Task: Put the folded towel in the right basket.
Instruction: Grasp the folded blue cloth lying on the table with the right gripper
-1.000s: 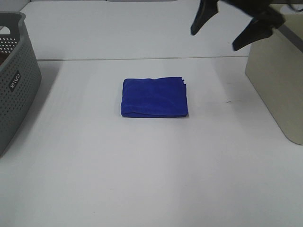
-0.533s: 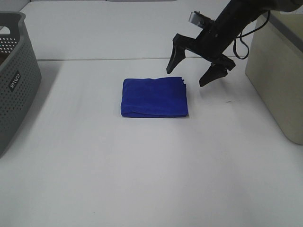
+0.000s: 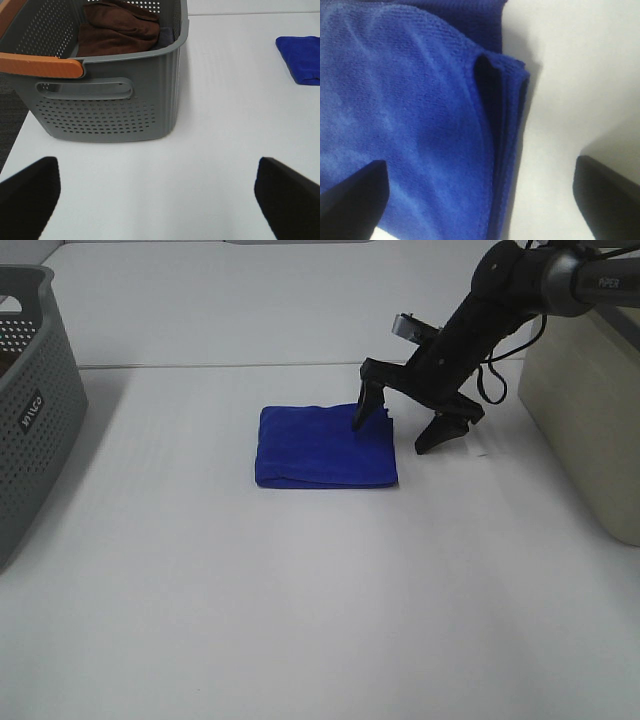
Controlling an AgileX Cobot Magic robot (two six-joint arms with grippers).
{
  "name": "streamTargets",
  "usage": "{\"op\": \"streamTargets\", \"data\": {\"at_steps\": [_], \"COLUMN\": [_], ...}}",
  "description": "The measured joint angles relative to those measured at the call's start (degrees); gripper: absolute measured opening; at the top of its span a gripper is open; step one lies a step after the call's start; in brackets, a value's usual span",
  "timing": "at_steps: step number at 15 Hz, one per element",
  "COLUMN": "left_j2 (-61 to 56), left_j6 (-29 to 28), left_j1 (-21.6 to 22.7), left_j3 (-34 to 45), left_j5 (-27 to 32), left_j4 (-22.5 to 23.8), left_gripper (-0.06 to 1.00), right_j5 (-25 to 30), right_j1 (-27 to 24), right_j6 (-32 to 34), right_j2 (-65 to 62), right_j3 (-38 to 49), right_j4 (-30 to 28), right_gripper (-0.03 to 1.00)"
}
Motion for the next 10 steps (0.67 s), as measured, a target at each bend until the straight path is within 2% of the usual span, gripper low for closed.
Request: {"op": "streamTargets", "data": {"at_steps": [3, 6, 7, 10], "left_j2": [0.0, 0.0, 0.0, 0.0], "left_j6": [0.0, 0.0, 0.0, 0.0], "left_j1": [0.0, 0.0, 0.0, 0.0], "left_j3": [0.0, 0.0, 0.0, 0.0], "left_j5": [0.0, 0.0, 0.0, 0.0], "left_j4": [0.0, 0.0, 0.0, 0.0], "left_gripper": [0.98, 0.98, 0.98, 0.98], "right_j5": [-0.1, -0.6, -1.3, -4.9], "right_j1": [0.0, 0.2, 0.9, 5.2], "right_j6": [0.2, 0.7, 0.9, 0.9], "right_j2": [0.6, 1.1, 1.5, 3.4], "right_j3": [-0.5, -0.7, -0.9, -1.1], "right_j4": [0.6, 1.3, 1.9, 7.3], "right_gripper": [0.95, 0.90, 0.85, 0.56]}}
